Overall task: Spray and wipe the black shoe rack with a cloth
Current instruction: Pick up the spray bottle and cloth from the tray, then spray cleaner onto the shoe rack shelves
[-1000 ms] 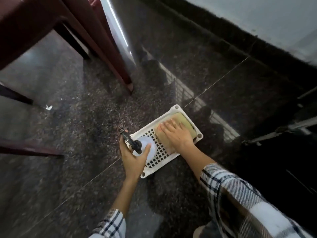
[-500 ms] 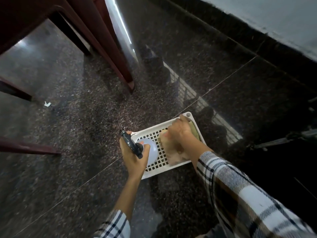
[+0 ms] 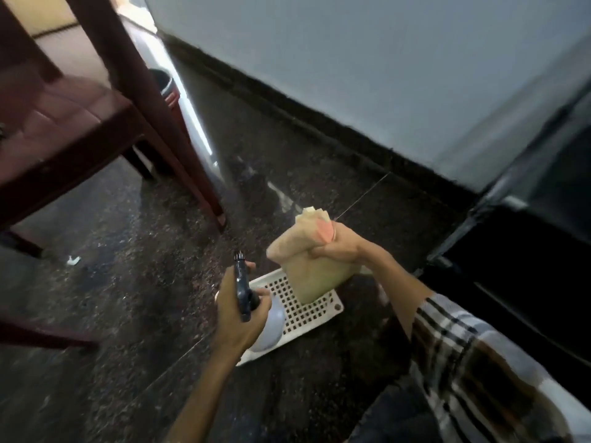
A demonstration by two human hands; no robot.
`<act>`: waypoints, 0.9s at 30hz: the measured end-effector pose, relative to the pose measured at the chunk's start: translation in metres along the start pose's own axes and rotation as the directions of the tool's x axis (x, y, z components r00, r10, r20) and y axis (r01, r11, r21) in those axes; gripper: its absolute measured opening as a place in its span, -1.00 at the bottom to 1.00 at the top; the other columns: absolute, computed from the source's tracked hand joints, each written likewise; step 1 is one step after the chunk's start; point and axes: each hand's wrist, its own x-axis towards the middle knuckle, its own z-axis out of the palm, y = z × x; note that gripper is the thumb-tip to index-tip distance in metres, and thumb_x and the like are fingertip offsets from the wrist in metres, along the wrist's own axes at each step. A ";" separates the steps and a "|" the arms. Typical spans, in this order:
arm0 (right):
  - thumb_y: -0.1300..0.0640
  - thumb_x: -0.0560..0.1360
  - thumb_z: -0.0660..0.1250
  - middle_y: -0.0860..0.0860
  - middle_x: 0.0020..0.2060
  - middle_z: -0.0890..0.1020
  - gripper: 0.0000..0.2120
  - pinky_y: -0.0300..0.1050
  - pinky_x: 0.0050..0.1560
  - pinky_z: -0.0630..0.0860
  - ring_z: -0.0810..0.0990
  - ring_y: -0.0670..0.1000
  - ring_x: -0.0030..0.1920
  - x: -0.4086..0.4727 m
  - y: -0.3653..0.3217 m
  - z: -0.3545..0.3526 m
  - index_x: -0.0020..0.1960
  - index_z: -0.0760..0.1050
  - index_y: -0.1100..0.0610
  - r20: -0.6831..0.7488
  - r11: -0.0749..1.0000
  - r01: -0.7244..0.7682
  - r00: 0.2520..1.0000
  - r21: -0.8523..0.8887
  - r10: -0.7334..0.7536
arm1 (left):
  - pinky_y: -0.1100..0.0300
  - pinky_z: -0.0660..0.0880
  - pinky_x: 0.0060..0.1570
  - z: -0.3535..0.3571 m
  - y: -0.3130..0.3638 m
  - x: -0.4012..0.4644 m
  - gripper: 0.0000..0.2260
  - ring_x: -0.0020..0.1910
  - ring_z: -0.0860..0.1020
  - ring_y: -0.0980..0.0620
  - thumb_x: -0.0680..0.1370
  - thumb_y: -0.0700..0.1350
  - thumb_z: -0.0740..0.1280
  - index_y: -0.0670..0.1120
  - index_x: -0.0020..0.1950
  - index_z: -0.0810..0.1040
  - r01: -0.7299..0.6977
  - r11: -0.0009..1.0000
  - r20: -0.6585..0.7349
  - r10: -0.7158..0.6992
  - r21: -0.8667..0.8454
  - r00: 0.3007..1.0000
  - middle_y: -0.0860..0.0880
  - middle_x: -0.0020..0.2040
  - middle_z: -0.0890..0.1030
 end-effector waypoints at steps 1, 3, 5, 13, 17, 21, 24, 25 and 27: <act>0.11 0.31 0.54 -0.13 -0.06 0.60 -0.61 -0.23 0.00 0.47 0.57 -0.09 0.02 -0.017 -0.011 -0.014 0.10 0.54 0.02 -0.044 0.998 0.007 0.999 0.068 -0.004 | 0.31 0.48 -0.41 0.001 0.021 0.004 -0.54 -0.45 0.51 0.11 0.33 -0.27 0.35 0.17 0.10 0.42 -0.042 0.998 0.020 0.042 -0.036 0.999 -0.07 -0.36 0.55; 0.08 0.31 0.56 -0.07 -0.09 0.66 -0.69 -0.18 0.01 0.55 0.63 -0.07 0.00 -0.055 -0.039 -0.040 0.01 0.59 0.04 -0.139 0.982 0.053 0.990 0.179 -0.028 | 0.35 0.44 -0.41 0.005 0.066 0.010 -0.56 -0.42 0.50 0.14 0.29 -0.23 0.33 0.07 0.13 0.44 -0.118 0.988 0.084 0.127 -0.097 0.988 -0.07 -0.29 0.55; 0.10 0.32 0.55 -0.07 -0.11 0.67 -0.76 -0.24 -0.04 0.56 0.64 -0.11 -0.05 -0.097 -0.064 -0.062 -0.05 0.60 0.04 -0.287 0.958 0.144 0.956 0.248 -0.069 | 0.34 0.45 -0.34 0.009 0.112 0.012 -0.58 -0.31 0.52 0.17 0.28 -0.15 0.32 -0.05 0.15 0.46 -0.176 0.965 0.147 0.206 -0.194 0.967 -0.05 -0.20 0.56; -0.15 0.31 0.50 -0.20 -0.31 0.64 -0.78 -0.43 -0.39 0.48 0.61 -0.30 -0.26 -0.278 -0.114 -0.108 -0.18 0.53 -0.10 -0.890 0.835 0.467 0.451 0.291 0.058 | 0.46 0.32 -0.57 0.027 0.280 -0.009 -0.47 -0.54 0.42 0.24 0.21 -0.63 0.20 0.05 -0.29 0.40 -0.214 0.874 0.271 0.355 -0.436 0.895 0.17 -0.50 0.50; -0.45 0.31 0.26 -0.10 -0.22 0.67 -0.52 -0.26 -0.33 0.51 0.64 -0.15 -0.20 -0.339 -0.104 -0.123 -0.12 0.54 -0.05 -0.927 0.774 0.515 0.270 0.369 0.262 | 0.35 0.40 -0.53 0.043 0.336 -0.024 -0.65 -0.48 0.46 0.16 0.09 -0.45 0.26 -0.12 -0.23 0.50 -0.148 0.828 0.383 0.399 -0.541 0.833 0.08 -0.43 0.53; -0.44 0.44 0.03 -0.04 -0.29 0.65 -0.41 -0.18 -0.33 0.48 0.63 -0.04 -0.25 -0.373 -0.089 -0.138 -0.19 0.57 0.02 -0.910 0.759 0.516 0.113 0.397 0.399 | 0.26 0.28 -0.55 0.080 0.374 -0.049 -0.85 -0.52 0.40 0.06 0.25 -0.37 0.30 -0.22 -0.22 0.54 0.054 0.750 0.480 0.365 -0.659 0.798 -0.08 -0.41 0.50; -0.46 0.43 0.00 -0.06 -0.34 0.63 -0.38 -0.20 -0.38 0.46 0.62 -0.06 -0.30 -0.390 -0.080 -0.149 -0.22 0.55 0.02 -0.890 0.748 0.525 0.043 0.406 0.454 | 0.17 0.25 -0.50 0.110 0.387 -0.064 -0.77 -0.50 0.35 -0.02 0.53 -0.15 0.33 -0.21 -0.30 0.50 0.007 0.789 0.520 0.398 -0.614 0.756 -0.13 -0.42 0.44; -0.48 0.41 0.00 -0.05 -0.33 0.64 -0.38 -0.17 -0.35 0.48 0.63 -0.05 -0.28 -0.395 -0.077 -0.152 -0.22 0.55 0.01 -0.889 0.750 0.524 0.031 0.403 0.456 | 0.16 0.25 -0.50 0.117 0.391 -0.069 -0.66 -0.49 0.34 -0.03 0.55 -0.02 0.30 -0.23 -0.32 0.46 -0.019 0.807 0.542 0.414 -0.591 0.731 -0.11 -0.44 0.42; -0.52 0.33 -0.01 -0.01 -0.30 0.65 -0.33 -0.07 -0.23 0.56 0.64 0.00 -0.23 -0.402 -0.070 -0.158 -0.23 0.55 0.03 -0.895 0.764 0.514 0.016 0.389 0.446 | 0.18 0.26 -0.53 0.126 0.398 -0.076 -0.52 -0.49 0.33 -0.05 0.47 0.17 0.26 -0.25 -0.35 0.40 -0.039 0.833 0.583 0.419 -0.552 0.696 -0.11 -0.47 0.38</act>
